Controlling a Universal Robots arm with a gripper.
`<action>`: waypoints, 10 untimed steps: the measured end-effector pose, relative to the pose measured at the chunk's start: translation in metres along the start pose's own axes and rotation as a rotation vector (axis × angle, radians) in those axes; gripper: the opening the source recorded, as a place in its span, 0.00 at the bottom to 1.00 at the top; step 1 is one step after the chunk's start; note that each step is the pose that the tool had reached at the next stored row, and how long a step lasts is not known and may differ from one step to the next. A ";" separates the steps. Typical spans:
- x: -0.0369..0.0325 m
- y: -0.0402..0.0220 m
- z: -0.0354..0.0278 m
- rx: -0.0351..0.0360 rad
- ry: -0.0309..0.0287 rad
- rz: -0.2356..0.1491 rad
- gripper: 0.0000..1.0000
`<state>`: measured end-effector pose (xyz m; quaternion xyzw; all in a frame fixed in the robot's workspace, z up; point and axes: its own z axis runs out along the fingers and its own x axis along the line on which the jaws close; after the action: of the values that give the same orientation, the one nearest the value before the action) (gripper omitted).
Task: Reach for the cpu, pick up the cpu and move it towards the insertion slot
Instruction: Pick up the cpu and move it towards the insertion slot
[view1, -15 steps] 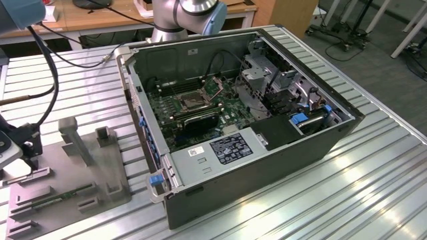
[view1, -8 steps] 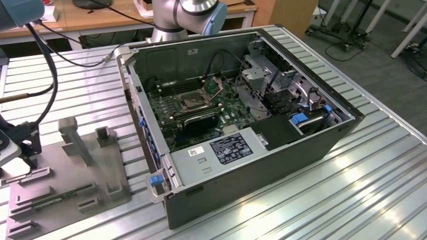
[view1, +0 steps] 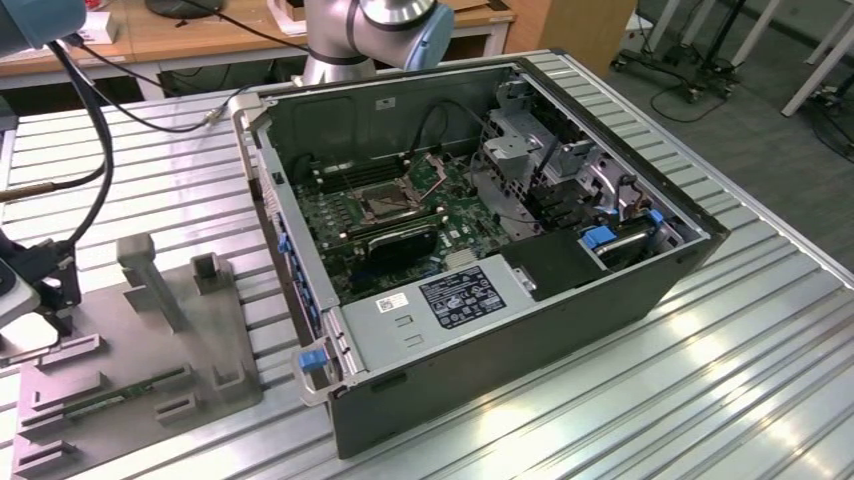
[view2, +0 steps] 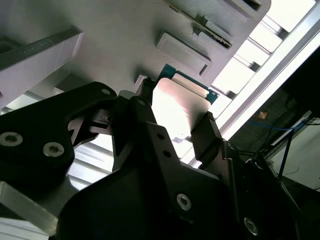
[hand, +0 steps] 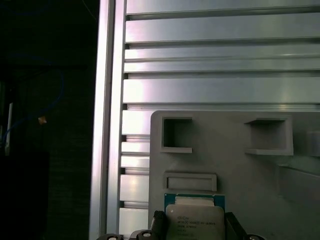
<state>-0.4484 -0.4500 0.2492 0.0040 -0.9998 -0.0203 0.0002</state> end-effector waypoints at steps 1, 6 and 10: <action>0.0000 0.0000 -0.0005 0.0000 0.0000 0.000 0.55; 0.0000 0.0001 -0.0024 -0.0001 -0.0001 0.000 0.55; 0.0000 0.0002 -0.0044 0.0001 0.0002 0.000 0.55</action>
<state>-0.4484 -0.4500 0.2536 0.0039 -0.9998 -0.0202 0.0003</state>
